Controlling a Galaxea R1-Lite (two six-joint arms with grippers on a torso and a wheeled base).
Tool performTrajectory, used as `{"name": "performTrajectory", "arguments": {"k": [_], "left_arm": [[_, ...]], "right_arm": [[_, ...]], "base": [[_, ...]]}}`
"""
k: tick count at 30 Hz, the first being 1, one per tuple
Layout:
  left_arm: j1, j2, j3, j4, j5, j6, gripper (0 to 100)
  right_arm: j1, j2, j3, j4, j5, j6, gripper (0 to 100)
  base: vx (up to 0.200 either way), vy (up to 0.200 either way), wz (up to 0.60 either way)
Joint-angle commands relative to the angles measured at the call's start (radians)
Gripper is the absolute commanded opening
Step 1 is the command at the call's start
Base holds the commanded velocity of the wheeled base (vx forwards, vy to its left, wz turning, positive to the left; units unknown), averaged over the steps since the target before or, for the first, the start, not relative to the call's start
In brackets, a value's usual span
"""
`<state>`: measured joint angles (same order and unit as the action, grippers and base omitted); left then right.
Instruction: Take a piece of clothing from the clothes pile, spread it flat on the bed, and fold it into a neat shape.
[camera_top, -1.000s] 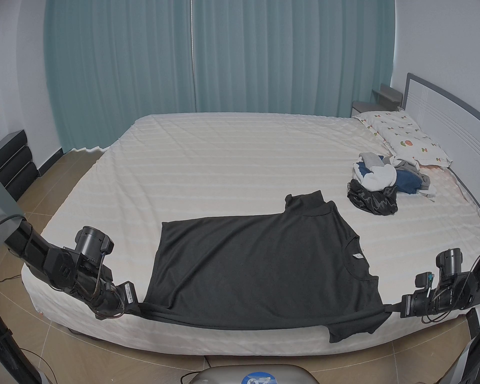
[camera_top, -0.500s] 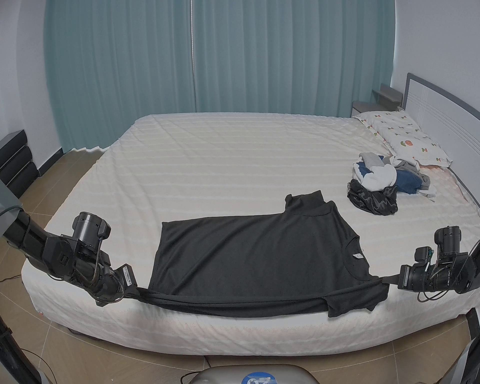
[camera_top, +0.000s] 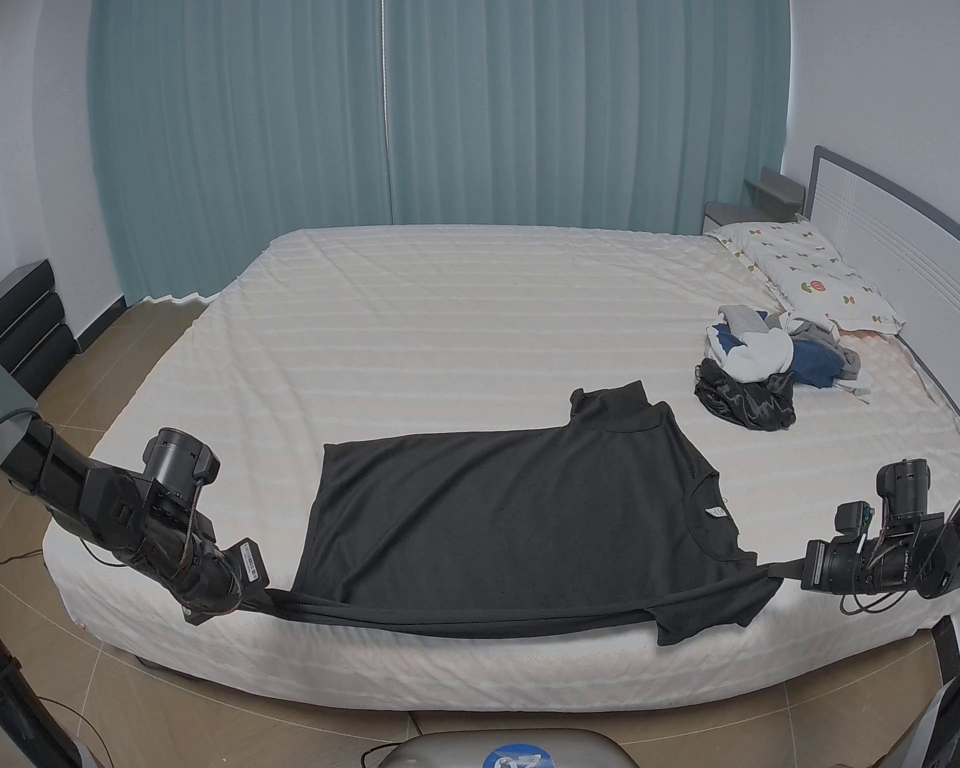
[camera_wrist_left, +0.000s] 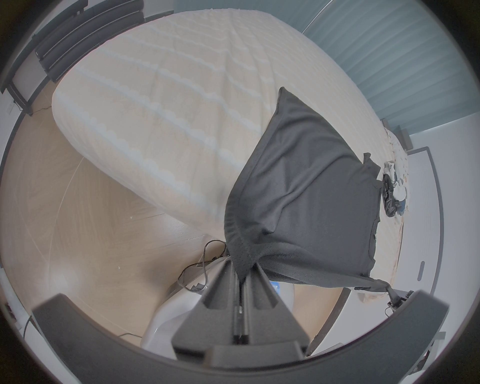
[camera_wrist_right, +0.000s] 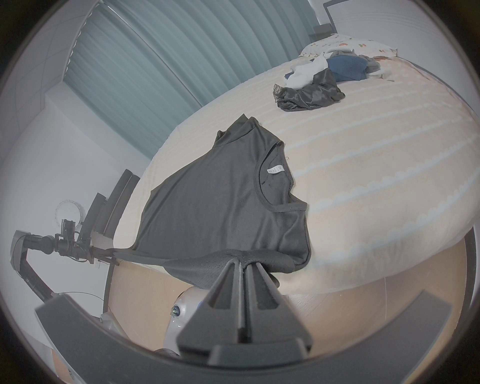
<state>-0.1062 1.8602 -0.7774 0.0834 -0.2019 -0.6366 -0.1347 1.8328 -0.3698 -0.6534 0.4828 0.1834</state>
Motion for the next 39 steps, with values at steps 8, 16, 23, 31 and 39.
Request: {"name": "performTrajectory", "arguments": {"k": [8, 16, 23, 31, 39], "left_arm": [[-0.003, 0.022, -0.057, 0.036, -0.005, 0.005, 0], [-0.003, 0.140, -0.172, 0.036, -0.004, -0.005, 0], [0.006, 0.217, -0.287, 0.042, -0.004, -0.015, 0], [0.008, 0.324, -0.401, 0.049, -0.005, -0.080, 0], [0.008, 0.396, -0.477, 0.050, -0.005, -0.123, 0]], "right_arm": [[0.006, 0.006, -0.011, 0.005, -0.001, -0.001, 0], [0.026, 0.086, -0.135, 0.069, -0.006, 0.007, 0], [0.027, 0.154, -0.258, 0.140, -0.012, 0.008, 0], [0.026, 0.241, -0.324, 0.156, -0.016, 0.011, 0], [0.043, 0.307, -0.399, 0.144, -0.023, 0.073, 0]], "base": [[0.000, 0.000, 0.00], [0.000, 0.000, 0.00], [0.000, 0.000, 0.00], [0.000, 0.000, 0.00], [0.000, 0.000, 0.00]]}}
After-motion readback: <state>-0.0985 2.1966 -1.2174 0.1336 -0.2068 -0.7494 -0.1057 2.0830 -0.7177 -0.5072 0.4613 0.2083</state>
